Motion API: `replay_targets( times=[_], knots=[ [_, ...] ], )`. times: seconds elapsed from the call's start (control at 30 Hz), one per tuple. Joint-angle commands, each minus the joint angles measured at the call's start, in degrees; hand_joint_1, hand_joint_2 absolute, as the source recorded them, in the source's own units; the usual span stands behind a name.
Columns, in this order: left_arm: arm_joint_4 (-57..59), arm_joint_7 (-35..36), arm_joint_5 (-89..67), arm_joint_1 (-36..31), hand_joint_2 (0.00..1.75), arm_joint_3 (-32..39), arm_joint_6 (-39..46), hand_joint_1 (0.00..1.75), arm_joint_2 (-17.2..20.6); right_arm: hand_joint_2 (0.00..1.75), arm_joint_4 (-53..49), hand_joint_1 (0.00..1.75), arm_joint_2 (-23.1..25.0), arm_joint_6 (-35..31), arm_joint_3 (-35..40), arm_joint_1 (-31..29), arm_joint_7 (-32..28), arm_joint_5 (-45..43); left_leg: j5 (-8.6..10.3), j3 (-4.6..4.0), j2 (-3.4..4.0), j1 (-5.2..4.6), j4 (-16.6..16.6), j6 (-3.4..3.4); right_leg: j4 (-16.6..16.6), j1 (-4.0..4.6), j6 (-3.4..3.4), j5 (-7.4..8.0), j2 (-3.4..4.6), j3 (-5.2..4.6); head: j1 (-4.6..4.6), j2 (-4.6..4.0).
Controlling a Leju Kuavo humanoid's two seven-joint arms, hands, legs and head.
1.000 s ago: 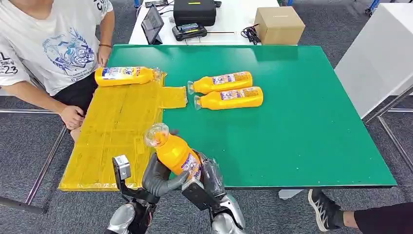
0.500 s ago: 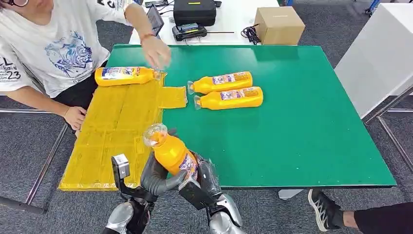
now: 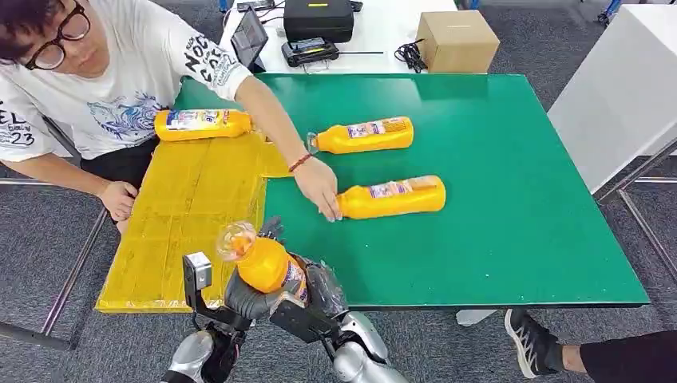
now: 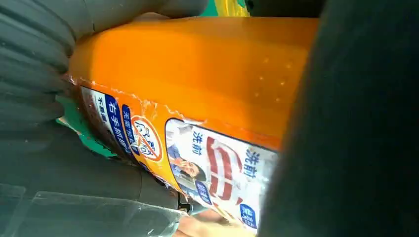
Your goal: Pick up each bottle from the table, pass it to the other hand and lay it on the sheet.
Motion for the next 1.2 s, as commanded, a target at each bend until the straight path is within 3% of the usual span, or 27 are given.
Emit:
replay_targets(
  times=[0.03,0.07,0.5,0.67,0.7,0.73,0.8,0.83,1.07,1.2],
  knots=[
    [4.68,0.46,-0.55,-3.45,1.75,-4.23,-1.04,0.66,-0.98,1.75,7.23,1.75,1.41,4.46,8.41,-3.02,0.71,2.0,-0.12,0.3,-0.04,0.04,-0.01,-0.07,-0.01,0.05,-0.11,-0.14,-0.07,0.33,0.0,0.0],
    [4.58,0.43,-0.55,-3.4,1.75,-4.12,-0.9,1.75,-1.08,1.75,7.34,1.75,1.39,4.26,8.5,-3.1,0.81,2.08,-0.14,0.37,-0.05,0.05,-0.02,-0.09,-0.01,0.06,-0.13,-0.16,-0.08,0.38,0.0,0.0],
    [0.5,-2.19,4.98,-2.52,1.75,-0.27,-1.74,1.75,-2.56,1.75,8.2,1.75,1.06,3.95,8.63,-3.39,1.52,2.04,-0.09,0.25,-0.04,0.03,0.0,-0.05,0.0,0.04,-0.08,-0.12,-0.07,0.24,-0.02,0.0],
    [-3.29,-4.28,4.08,-2.91,1.75,1.28,2.04,1.75,-2.67,1.75,7.22,1.75,0.91,2.05,7.38,-3.33,2.21,1.77,-0.06,0.16,-0.1,0.05,0.04,-0.05,0.02,0.06,-0.08,-0.11,-0.12,0.17,0.0,0.0],
    [-3.75,-4.4,3.92,-3.02,1.75,1.54,2.51,1.75,-2.6,1.75,6.89,1.36,0.87,1.73,7.03,-3.32,2.46,1.64,-0.12,0.27,-0.12,0.07,0.06,-0.07,0.04,0.08,-0.11,-0.17,-0.15,0.29,0.0,0.0],
    [-4.69,-4.81,3.78,-2.9,1.75,2.19,3.68,1.75,-2.8,1.75,6.05,0.0,0.89,-0.46,6.29,-3.11,3.75,2.07,-0.06,0.13,-0.1,0.07,0.05,-0.06,0.02,0.08,-0.08,-0.1,-0.13,0.14,-0.02,0.0],
    [-6.61,-5.24,3.56,-2.69,1.75,3.37,5.49,1.75,-2.79,1.75,4.15,0.0,0.71,-1.79,4.23,-3.0,4.18,0.29,-0.05,0.11,-0.11,0.06,0.05,-0.06,0.03,0.07,-0.09,-0.1,-0.13,0.12,0.0,0.0],
    [-6.91,-5.14,3.58,-2.7,1.75,3.47,5.6,1.75,-2.74,0.0,3.89,0.0,0.52,-1.51,4.17,-3.13,4.24,0.14,-0.04,0.13,-0.1,0.07,0.03,-0.05,0.0,0.08,-0.08,-0.08,-0.12,0.14,0.0,0.0],
    [-10.12,-7.52,1.72,-3.3,1.75,4.68,9.13,1.75,-2.46,0.0,-2.69,0.0,-0.12,-4.99,0.57,-1.12,2.94,-3.08,-0.06,0.2,-0.07,0.05,0.0,-0.06,-0.01,0.06,-0.09,-0.1,-0.1,0.2,0.0,0.0],
    [-13.18,-10.18,-0.75,-5.85,1.75,7.03,14.26,1.75,-1.87,0.0,-14.64,0.0,-1.72,-6.13,-2.5,2.08,1.15,-8.0,-0.06,0.18,-0.15,0.07,0.04,-0.07,0.02,0.08,-0.11,-0.12,-0.18,0.2,0.0,0.0]
  ],
)
